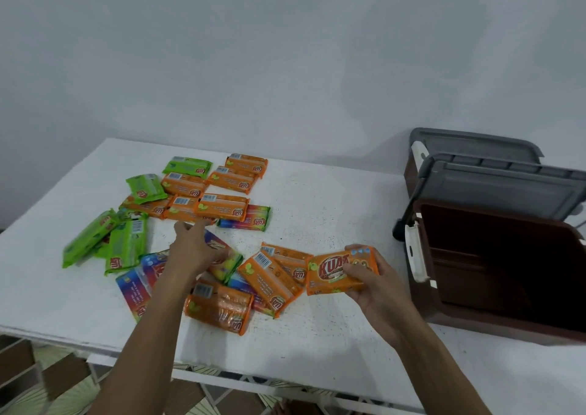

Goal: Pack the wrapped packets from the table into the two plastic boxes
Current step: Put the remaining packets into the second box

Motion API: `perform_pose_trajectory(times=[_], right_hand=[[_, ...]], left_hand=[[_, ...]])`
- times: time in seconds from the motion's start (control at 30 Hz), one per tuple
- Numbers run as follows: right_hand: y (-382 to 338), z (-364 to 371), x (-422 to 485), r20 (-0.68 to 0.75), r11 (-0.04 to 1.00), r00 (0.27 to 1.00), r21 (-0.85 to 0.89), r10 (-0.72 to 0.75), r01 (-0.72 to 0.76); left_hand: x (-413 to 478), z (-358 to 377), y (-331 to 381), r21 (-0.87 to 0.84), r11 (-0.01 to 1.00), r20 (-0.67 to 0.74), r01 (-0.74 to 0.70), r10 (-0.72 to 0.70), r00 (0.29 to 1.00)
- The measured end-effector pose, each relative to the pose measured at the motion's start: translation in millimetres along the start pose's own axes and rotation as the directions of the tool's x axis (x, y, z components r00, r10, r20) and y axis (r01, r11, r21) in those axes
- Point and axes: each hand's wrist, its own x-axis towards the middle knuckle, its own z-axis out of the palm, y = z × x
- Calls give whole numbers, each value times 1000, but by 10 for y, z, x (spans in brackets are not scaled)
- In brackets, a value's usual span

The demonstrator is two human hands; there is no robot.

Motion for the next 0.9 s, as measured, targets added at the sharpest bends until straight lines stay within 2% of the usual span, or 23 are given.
perform_pose_trajectory(times=[0.17, 0.33, 0.43, 0.5, 0.57, 0.63, 0.7, 0.77, 0.9], right_hand=[[-62, -22, -64, -34, 995, 999, -93, -27, 24], [-155, 4, -147, -49, 986, 995, -146, -88, 80], [-236, 21, -206, -24, 984, 992, -133, -121, 116], [-306, 23, -244, -2, 982, 990, -129, -141, 139], [-383, 3, -276, 2, 978, 987, -132, -163, 162], [-469, -49, -304, 0, 976, 983, -116, -183, 182], [-570, -126, -328, -2, 976, 980, -92, -198, 197], [-681, -222, -345, -8, 973, 976, -82, -217, 216], [-878, -489, -352, -41, 969, 969, -59, -244, 242]], left_hand=[[-20, -119, 40, -99, 992, -27, -81, 79, 997], [-137, -233, 167, -166, 961, -210, -222, 186, 960], [-204, -245, 273, -352, 906, -274, -237, 143, 951], [-243, -215, 358, -550, 811, -228, -200, 84, 970], [-295, -159, 474, -760, 642, -92, -103, 51, 994], [-379, -92, 610, -892, 450, 85, 43, 73, 994], [-497, -30, 765, -935, 298, 243, 192, 147, 959], [-631, 32, 940, -928, 207, 353, 309, 228, 907], [-881, 179, 1297, -893, 40, 435, 449, 337, 835]])
